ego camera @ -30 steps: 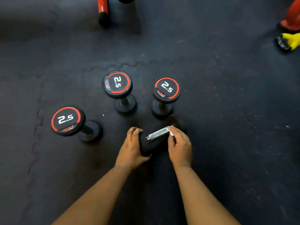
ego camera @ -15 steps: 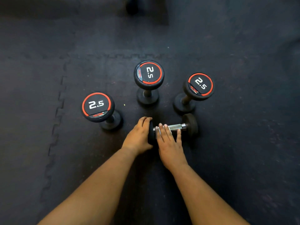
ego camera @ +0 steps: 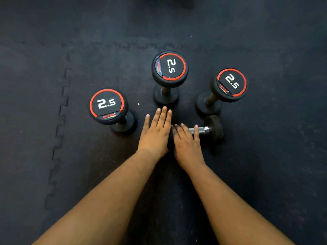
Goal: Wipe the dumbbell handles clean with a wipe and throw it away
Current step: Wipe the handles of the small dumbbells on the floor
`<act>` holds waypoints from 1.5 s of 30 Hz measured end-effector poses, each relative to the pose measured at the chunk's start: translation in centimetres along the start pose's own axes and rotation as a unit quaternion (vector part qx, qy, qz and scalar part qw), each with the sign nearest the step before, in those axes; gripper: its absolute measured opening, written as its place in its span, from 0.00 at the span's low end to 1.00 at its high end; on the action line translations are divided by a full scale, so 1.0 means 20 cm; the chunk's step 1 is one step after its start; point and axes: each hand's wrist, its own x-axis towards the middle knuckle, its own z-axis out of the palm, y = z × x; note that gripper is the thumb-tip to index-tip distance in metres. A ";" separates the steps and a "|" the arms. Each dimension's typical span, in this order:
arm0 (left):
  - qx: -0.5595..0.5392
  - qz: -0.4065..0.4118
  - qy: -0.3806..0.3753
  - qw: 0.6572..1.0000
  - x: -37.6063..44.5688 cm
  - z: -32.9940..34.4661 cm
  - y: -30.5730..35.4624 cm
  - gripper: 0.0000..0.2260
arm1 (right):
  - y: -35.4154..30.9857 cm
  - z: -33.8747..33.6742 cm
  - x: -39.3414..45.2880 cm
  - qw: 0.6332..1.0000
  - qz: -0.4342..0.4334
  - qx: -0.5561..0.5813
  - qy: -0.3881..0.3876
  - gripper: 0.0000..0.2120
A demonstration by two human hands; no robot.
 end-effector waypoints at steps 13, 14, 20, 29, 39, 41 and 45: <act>0.041 0.029 -0.059 0.997 -0.01 -0.02 0.04 0.56 | 0.03 -0.02 0.07 0.996 -0.008 -0.042 -0.073 0.47; 0.037 0.029 -0.062 0.997 0.00 -0.02 0.03 0.57 | 0.02 -0.03 0.10 0.995 -0.005 -0.040 -0.089 0.50; 0.004 0.031 -0.092 0.995 0.01 -0.06 0.02 0.58 | 0.01 0.04 -0.10 0.999 -0.006 -0.044 -0.029 0.41; -0.012 0.028 -0.078 0.997 0.04 -0.06 0.01 0.54 | 0.04 0.03 -0.10 0.998 -0.013 -0.059 -0.003 0.34; -0.011 0.021 -0.074 0.997 0.04 -0.04 0.00 0.53 | 0.07 0.02 -0.05 0.999 -0.013 -0.052 0.005 0.33; -0.012 0.021 -0.075 0.997 0.03 -0.04 0.01 0.53 | 0.08 0.03 -0.11 0.999 -0.005 -0.054 -0.002 0.34; -0.012 0.015 -0.064 0.998 0.03 -0.03 0.03 0.45 | 0.04 -0.02 0.09 0.999 0.005 -0.036 -0.011 0.25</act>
